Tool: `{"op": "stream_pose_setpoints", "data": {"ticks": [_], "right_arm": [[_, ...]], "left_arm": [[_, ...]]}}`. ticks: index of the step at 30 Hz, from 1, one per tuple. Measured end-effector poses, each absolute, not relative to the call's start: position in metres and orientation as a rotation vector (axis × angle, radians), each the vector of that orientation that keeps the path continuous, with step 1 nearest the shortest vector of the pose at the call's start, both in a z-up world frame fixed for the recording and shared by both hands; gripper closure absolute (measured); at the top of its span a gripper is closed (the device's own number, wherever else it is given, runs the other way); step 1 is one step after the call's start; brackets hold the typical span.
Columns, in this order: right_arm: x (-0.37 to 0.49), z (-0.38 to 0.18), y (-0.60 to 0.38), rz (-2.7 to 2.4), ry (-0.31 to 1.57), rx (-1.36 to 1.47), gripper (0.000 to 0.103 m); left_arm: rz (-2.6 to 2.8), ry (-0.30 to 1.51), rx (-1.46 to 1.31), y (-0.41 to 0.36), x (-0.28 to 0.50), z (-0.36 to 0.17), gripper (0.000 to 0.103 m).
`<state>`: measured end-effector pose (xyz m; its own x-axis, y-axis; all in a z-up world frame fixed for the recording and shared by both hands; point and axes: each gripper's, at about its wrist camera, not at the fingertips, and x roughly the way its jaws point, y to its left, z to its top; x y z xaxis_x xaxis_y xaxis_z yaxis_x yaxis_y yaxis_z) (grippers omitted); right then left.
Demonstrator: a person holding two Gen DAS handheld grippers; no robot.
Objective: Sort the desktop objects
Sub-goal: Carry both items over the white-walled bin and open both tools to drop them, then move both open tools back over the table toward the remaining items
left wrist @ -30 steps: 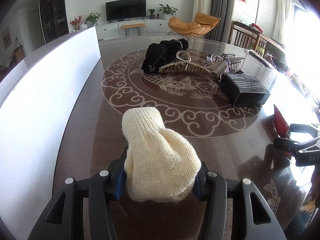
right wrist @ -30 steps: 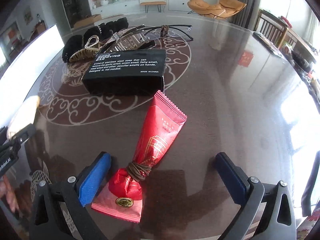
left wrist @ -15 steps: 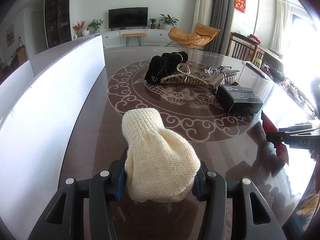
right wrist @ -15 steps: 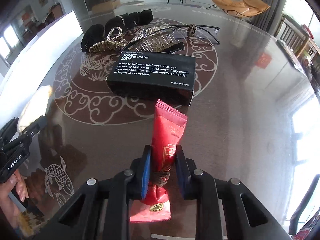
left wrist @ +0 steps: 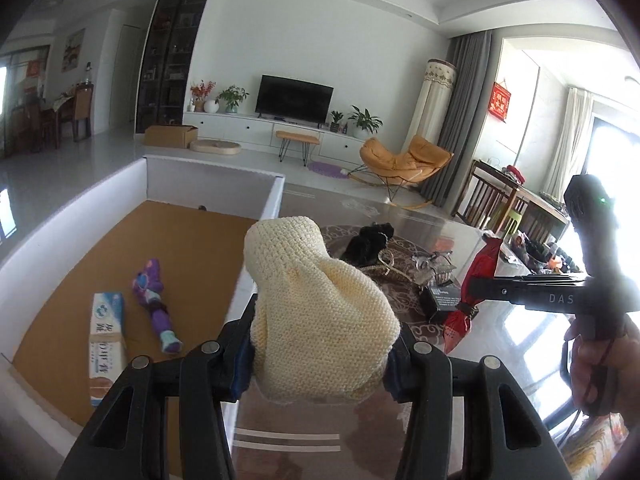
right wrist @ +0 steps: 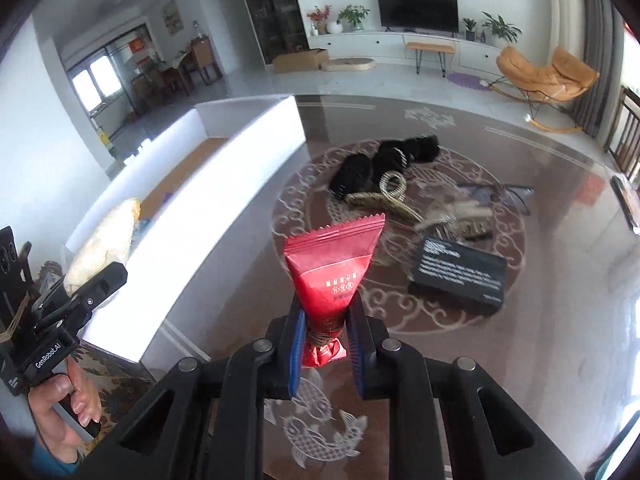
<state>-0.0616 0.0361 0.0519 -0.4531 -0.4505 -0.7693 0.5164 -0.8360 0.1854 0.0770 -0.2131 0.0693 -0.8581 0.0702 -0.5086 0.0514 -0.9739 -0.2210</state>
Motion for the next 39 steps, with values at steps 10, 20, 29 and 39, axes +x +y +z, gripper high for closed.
{"op": "stream_pose_setpoints", "data": {"ticks": [10, 20, 29, 39], "right_arm": [[-0.026, 0.115, -0.161, -1.904, 0.103, 0.99, 0.083], [-0.031, 0.017, -0.27, -1.788, 0.3, 1.244, 0.062], [-0.024, 0.082, -0.183, -2.149, 0.049, 0.797, 0.002], [-0.034, -0.014, 0.009, -2.477, 0.267, 1.025, 0.0]], "left_arm": [[3.214, -0.456, -1.088, -0.366, 0.085, 0.066, 0.053], [3.173, -0.479, -1.471, -0.402, 0.059, 0.005, 0.026], [3.304, -0.512, -1.25, -0.377, 0.076, 0.026, 0.019], [3.009, -0.223, -0.959, -0.204, 0.056, 0.075, 0.0]]}}
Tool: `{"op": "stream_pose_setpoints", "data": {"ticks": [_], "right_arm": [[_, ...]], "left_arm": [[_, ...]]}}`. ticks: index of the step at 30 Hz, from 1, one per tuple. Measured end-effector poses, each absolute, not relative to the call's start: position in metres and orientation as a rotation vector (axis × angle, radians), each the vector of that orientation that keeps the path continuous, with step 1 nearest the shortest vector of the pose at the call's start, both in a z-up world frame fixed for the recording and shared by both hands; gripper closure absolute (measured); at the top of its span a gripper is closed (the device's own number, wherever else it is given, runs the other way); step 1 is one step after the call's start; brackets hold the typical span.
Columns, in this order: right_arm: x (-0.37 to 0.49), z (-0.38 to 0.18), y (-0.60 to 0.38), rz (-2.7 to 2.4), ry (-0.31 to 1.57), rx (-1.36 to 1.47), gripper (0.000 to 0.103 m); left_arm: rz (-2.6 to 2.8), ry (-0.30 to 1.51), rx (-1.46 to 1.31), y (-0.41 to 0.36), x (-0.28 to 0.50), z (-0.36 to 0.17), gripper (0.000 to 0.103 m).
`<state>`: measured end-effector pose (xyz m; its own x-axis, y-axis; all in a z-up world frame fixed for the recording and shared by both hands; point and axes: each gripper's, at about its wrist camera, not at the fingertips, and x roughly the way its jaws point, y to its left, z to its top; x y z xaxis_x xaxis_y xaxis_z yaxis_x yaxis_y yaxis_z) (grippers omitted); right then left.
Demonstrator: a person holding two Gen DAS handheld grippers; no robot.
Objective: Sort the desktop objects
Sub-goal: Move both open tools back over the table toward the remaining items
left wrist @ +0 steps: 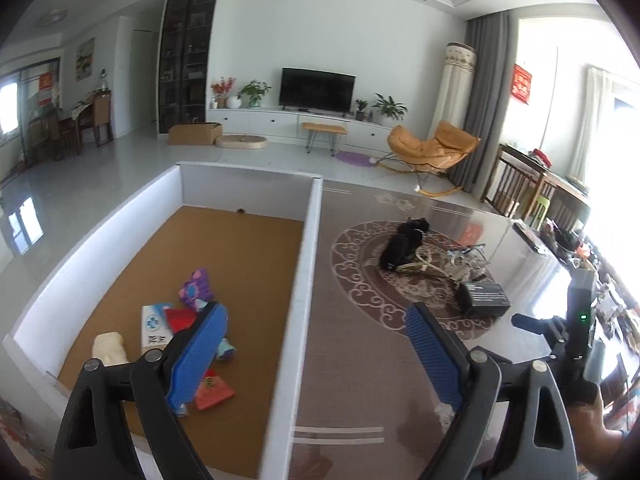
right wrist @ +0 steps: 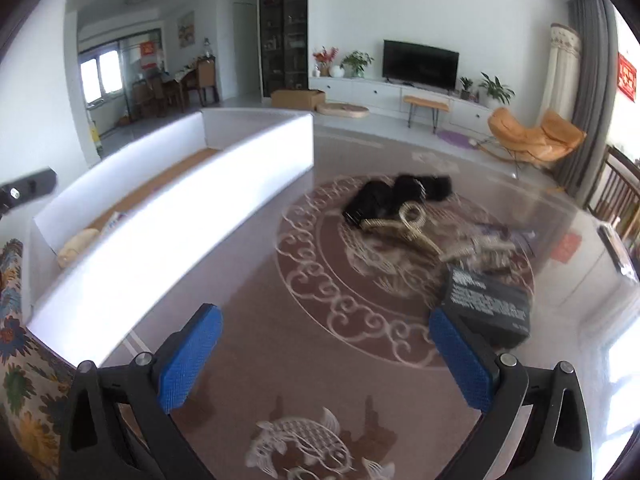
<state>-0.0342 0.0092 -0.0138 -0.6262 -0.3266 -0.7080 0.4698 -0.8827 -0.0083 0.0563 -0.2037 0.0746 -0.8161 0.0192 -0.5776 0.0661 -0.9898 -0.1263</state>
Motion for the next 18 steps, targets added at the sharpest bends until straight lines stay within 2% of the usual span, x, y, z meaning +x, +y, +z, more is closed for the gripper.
{"op": "stream_pose_setpoints", "data": {"ticks": [3, 8, 13, 18], "right_arm": [[-0.049, -0.048, 0.071, -2.526, 0.26, 1.23, 0.0], [-0.065, -0.077, 0.152, -2.598, 0.228, 1.43, 0.0], [-0.084, -0.08, 0.187, -2.612, 0.113, 1.462, 0.0], [-0.103, -0.083, 0.183, -2.604, 0.146, 1.436, 0.0]], "left_arm": [[-3.073, 0.177, 1.079, -0.151, 0.037, 0.063, 0.0], [-3.017, 0.126, 1.347, -0.087, -0.016, 0.002, 0.0], [-2.942, 0.048, 1.403, -0.053, -0.049, -0.045, 0.0], [-2.924, -0.052, 1.406, -0.033, -0.076, -0.056, 0.0]]}}
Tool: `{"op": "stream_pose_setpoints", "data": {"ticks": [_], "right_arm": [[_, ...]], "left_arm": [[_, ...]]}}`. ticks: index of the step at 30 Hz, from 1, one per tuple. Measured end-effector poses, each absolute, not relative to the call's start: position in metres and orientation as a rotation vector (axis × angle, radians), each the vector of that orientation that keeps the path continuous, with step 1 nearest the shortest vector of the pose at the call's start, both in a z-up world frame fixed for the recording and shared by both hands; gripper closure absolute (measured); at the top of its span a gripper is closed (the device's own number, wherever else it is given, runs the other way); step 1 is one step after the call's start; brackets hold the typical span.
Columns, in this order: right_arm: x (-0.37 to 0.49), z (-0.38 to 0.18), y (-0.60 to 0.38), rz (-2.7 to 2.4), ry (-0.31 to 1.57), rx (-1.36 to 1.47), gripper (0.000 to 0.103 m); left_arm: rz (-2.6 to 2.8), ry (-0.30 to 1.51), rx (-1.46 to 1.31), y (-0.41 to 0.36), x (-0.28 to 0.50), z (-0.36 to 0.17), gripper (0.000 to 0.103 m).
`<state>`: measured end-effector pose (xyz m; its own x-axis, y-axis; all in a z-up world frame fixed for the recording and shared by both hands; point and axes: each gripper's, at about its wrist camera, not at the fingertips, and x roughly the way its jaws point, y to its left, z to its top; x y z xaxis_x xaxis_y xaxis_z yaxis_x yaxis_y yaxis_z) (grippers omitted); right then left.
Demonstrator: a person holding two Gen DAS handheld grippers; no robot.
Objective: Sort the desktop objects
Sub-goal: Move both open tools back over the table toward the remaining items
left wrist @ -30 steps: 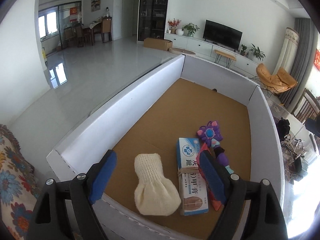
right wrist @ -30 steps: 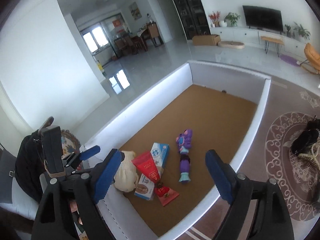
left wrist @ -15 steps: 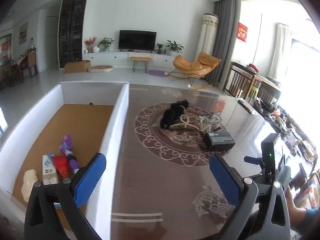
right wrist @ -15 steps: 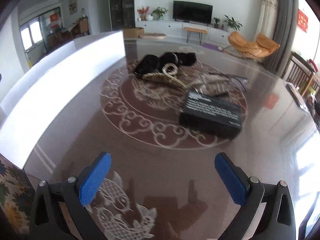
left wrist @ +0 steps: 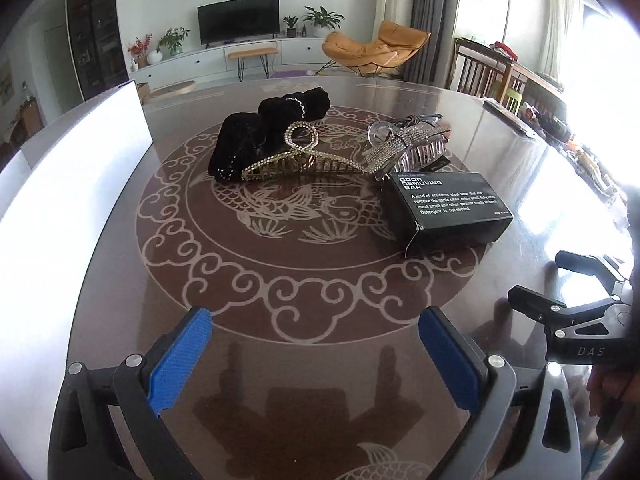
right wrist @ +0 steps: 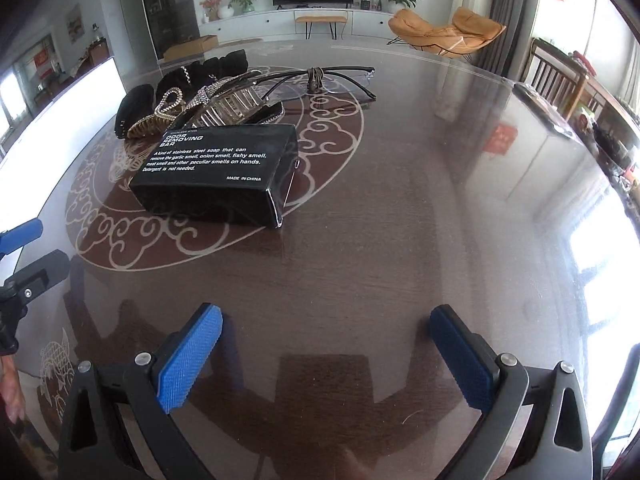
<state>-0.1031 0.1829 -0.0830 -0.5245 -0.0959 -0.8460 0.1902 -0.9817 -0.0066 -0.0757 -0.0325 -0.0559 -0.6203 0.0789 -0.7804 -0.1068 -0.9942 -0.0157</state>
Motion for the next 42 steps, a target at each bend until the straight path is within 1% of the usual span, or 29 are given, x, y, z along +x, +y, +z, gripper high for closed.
{"op": "stream_pose_setpoints", "data": {"ticks": [5, 10, 42], "right_arm": [[-0.111, -0.087, 0.175, -2.622, 0.156, 1.358, 0.0], [-0.113, -0.086, 0.173, -2.625, 0.156, 1.352, 0.0], [-0.113, -0.087, 0.173, -2.625, 0.156, 1.352, 0.0]], "left_arm": [[2.714, 0.002, -1.357, -0.023, -0.09, -0.068, 0.0], [2.701, 0.077, -1.413, -0.015, -0.093, -0.075, 0.0], [2.705, 0.073, -1.411, -0.017, -0.091, -0.076, 0.0]]}}
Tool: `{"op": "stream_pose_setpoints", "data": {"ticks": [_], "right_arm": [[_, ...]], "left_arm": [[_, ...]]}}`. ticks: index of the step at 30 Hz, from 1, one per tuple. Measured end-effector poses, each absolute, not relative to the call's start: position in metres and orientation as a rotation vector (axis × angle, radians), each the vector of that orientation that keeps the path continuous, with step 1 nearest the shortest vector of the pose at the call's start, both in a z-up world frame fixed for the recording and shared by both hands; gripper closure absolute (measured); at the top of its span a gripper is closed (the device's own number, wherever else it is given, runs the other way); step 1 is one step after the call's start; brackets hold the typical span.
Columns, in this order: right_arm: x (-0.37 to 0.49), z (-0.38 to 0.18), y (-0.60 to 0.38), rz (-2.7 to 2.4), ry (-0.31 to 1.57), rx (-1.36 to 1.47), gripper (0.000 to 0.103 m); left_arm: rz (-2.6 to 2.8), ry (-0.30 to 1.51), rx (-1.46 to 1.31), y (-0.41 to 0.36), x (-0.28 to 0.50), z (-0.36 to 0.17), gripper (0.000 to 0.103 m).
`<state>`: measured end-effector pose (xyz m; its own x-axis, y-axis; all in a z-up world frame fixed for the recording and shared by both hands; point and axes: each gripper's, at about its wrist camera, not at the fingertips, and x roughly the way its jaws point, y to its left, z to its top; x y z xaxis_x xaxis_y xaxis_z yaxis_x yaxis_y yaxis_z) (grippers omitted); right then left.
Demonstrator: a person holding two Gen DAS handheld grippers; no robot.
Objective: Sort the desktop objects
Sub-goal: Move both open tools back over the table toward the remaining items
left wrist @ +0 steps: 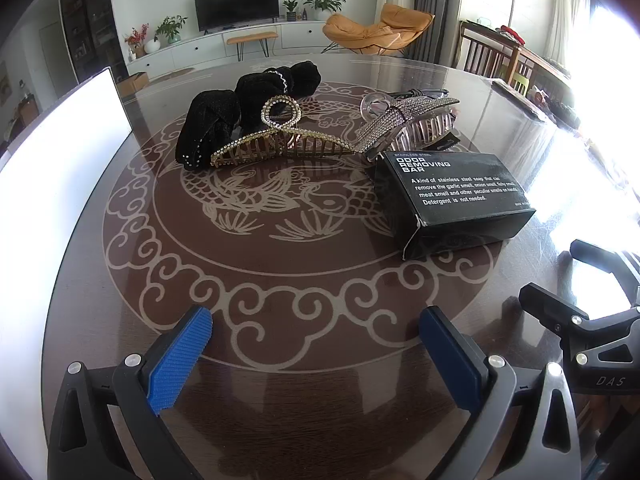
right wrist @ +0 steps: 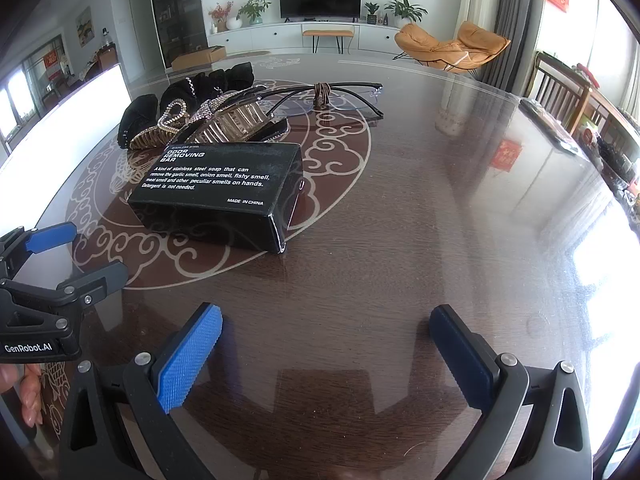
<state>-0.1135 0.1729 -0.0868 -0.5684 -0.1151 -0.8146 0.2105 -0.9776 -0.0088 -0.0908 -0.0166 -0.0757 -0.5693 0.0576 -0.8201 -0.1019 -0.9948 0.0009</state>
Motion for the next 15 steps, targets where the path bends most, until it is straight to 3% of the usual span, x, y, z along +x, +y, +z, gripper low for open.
{"op": "stream_pose_setpoints", "data": {"ticks": [15], "right_arm": [[-0.113, -0.0871, 0.1731, -2.625, 0.156, 1.352, 0.0]], "left_arm": [[2.702, 0.07, -1.411, -0.0172, -0.0906, -0.0751, 0.0]]}}
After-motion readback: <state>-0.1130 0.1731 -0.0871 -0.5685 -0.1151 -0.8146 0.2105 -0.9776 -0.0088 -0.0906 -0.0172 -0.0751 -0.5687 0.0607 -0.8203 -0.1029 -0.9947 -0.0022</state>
